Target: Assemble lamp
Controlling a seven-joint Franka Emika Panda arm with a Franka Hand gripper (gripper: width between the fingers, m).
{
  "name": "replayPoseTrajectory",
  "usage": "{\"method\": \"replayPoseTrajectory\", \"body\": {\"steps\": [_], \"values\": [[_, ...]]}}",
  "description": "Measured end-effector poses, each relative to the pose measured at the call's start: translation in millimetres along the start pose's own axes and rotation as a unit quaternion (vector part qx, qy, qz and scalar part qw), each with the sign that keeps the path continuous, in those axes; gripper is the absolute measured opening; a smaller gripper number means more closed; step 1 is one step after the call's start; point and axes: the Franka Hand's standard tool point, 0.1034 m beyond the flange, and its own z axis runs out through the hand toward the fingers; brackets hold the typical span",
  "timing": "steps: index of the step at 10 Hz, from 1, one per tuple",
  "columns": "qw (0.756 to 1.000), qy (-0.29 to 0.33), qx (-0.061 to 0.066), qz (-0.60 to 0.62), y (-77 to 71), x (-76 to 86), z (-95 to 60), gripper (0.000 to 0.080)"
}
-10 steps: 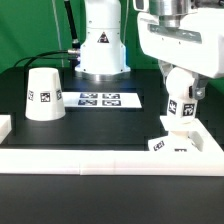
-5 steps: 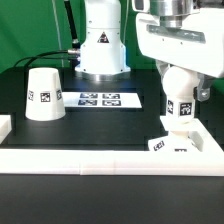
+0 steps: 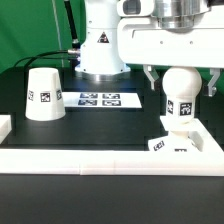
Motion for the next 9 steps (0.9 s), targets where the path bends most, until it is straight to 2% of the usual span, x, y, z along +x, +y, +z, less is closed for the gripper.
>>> {"method": "replayPoseTrajectory", "body": {"steps": [3,4,6,9], "values": [[0.993,0.003,-0.003,-0.119,0.3,0.5,0.1,0.0699],[0.982,0.017,-0.016,-0.187,-0.3,-0.3,0.8,0.0699],[0.966,0.028,-0.019,-0.255,-1.1,-5.8,2.6,0.0699],[0.931,0.032,-0.026,-0.363,-2.0,-5.0,0.8,0.0699]]}}
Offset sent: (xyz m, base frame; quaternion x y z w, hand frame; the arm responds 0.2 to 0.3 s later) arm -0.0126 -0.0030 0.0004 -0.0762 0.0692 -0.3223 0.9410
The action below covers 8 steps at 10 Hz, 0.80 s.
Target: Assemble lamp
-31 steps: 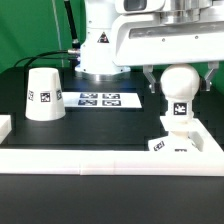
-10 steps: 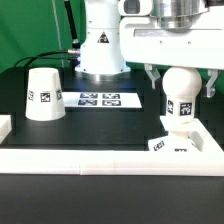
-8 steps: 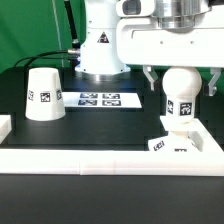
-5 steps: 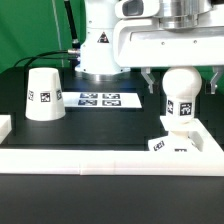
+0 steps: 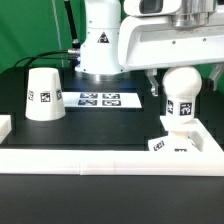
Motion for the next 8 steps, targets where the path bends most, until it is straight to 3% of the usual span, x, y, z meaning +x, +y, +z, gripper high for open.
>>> {"method": "replayPoseTrajectory", "body": {"steps": [5,8], "values": [[0.983,0.002,-0.006,-0.181,1.6,3.8,-3.4,0.0699],[0.959,0.000,-0.009,-0.284,2.9,3.9,-2.9,0.0699]]}}
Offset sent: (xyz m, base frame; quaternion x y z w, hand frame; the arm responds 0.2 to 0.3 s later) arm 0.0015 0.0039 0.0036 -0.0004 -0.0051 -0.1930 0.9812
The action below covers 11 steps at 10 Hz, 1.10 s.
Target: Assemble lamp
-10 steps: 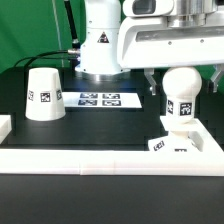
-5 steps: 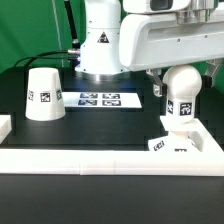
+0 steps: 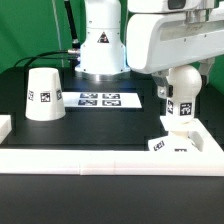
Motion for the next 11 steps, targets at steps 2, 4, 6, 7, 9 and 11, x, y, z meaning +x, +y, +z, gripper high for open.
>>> {"method": "replayPoseTrajectory", "body": {"steps": [2,4,6,7,9,11], "values": [[1.000,-0.001,0.000,0.002,0.2,-0.2,0.3,0.0574],[1.000,0.000,0.000,0.009,0.3,-0.2,0.3,0.0576],[1.000,0.000,0.001,0.027,0.3,-0.2,0.3,0.0576],[0.998,0.000,0.001,0.062,0.3,-0.3,0.5,0.0576],[0.984,0.003,0.001,0.176,-0.1,-0.3,0.7,0.0576],[0.962,0.003,0.001,0.272,-0.1,-0.1,0.4,0.0577]]}}
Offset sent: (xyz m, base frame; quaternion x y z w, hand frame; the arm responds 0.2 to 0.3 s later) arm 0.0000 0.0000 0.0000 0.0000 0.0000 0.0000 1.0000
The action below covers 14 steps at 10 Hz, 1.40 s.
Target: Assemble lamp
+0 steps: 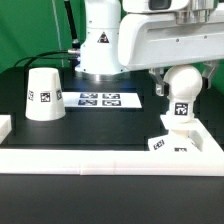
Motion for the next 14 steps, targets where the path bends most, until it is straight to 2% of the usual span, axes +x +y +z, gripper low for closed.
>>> {"method": "replayPoseTrajectory", "body": {"steps": [3,6,8,9,11,13,14], "values": [[0.988,-0.001,0.000,0.154,0.4,0.0,-0.2,0.0577],[0.957,-0.004,0.000,0.291,0.3,-1.4,1.1,0.0579],[0.930,-0.005,0.000,0.367,0.8,-1.9,2.3,0.0579],[0.909,-0.006,0.004,0.417,1.1,-1.9,2.4,0.0579],[0.871,-0.010,0.003,0.491,-1.5,-2.5,2.5,0.0579],[0.839,-0.013,0.011,0.543,-1.8,-2.1,2.5,0.0579],[0.816,-0.016,0.016,0.577,-3.1,-2.0,2.6,0.0579]]}}
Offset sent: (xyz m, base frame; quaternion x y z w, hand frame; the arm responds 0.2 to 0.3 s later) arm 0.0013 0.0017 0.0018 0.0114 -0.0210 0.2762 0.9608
